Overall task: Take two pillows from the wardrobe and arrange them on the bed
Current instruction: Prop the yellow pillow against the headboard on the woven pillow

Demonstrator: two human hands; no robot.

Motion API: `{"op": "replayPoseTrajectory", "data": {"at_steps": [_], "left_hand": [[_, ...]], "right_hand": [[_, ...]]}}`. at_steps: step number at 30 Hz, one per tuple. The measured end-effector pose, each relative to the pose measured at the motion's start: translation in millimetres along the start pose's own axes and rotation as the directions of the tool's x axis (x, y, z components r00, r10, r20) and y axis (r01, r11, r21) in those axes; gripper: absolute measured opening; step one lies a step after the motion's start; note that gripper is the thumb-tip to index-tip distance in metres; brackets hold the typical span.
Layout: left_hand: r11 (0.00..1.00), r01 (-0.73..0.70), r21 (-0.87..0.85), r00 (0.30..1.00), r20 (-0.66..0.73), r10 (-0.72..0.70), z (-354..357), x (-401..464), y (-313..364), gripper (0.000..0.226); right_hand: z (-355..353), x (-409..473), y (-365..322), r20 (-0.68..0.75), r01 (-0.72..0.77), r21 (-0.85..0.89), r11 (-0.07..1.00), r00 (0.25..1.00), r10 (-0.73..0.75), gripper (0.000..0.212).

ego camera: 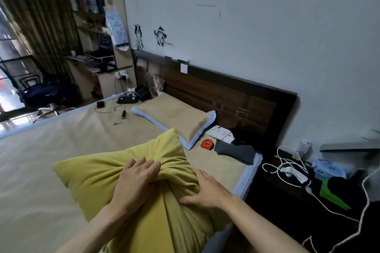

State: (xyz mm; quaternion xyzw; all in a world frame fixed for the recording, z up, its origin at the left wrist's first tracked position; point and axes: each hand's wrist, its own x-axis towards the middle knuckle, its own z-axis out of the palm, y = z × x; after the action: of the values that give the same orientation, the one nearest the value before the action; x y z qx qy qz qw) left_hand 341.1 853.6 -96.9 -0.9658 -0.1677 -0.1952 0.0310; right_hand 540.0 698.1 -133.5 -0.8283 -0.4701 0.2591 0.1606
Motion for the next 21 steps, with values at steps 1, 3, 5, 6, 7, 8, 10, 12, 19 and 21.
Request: {"op": "replayPoseTrajectory", "data": {"at_steps": [1,3,5,6,7,8,10,12,19,21], "left_hand": [[1.000,0.027,-0.007,0.999,0.029,-0.027,8.8,10.0,0.9,0.029],[0.996,0.088,-0.004,0.994,0.072,-0.088,40.1,51.3,8.4,0.035],[0.990,0.142,0.002,0.983,0.115,-0.141,61.2,92.0,22.4,0.038],[0.988,0.154,0.004,0.979,0.137,-0.153,68.4,109.6,29.1,0.037],[0.988,0.157,0.008,0.977,0.146,-0.157,73.5,125.9,34.0,0.036],[0.987,0.161,0.019,0.976,0.146,-0.162,76.3,141.5,36.6,0.033],[0.984,0.170,0.051,0.974,0.144,-0.175,76.3,172.3,38.1,0.030],[0.979,0.188,0.080,0.970,0.140,-0.198,73.4,200.3,36.9,0.031],[0.985,0.127,0.115,0.981,0.135,-0.142,63.3,271.4,13.6,0.035],[0.986,0.114,0.123,0.981,0.145,-0.131,63.8,292.3,1.0,0.034]], "right_hand": [[-5.5,14.1,8.6,0.046,0.002,0.033,0.999,0.999,-0.003,0.120],[-20.6,58.7,43.0,0.100,0.008,0.067,0.998,0.995,-0.015,0.118],[-39.9,99.2,74.1,0.151,-0.003,0.064,0.998,0.989,-0.006,0.107],[-50.7,116.3,86.3,0.179,-0.004,0.062,0.998,0.984,-0.007,0.100],[-61.7,130.6,95.4,0.214,0.007,0.058,0.998,0.977,-0.019,0.095],[-72.1,144.8,102.5,0.248,0.025,0.060,0.998,0.968,-0.039,0.092],[-91.7,170.4,110.0,0.280,0.056,0.080,0.995,0.957,-0.076,0.087],[-109.7,192.3,114.0,0.286,0.078,0.102,0.992,0.952,-0.104,0.084],[-190.2,251.8,120.7,0.295,0.023,0.430,0.902,0.941,-0.164,0.068],[-211.2,266.7,114.1,0.154,0.116,0.429,0.896,0.968,-0.199,0.065]]}}
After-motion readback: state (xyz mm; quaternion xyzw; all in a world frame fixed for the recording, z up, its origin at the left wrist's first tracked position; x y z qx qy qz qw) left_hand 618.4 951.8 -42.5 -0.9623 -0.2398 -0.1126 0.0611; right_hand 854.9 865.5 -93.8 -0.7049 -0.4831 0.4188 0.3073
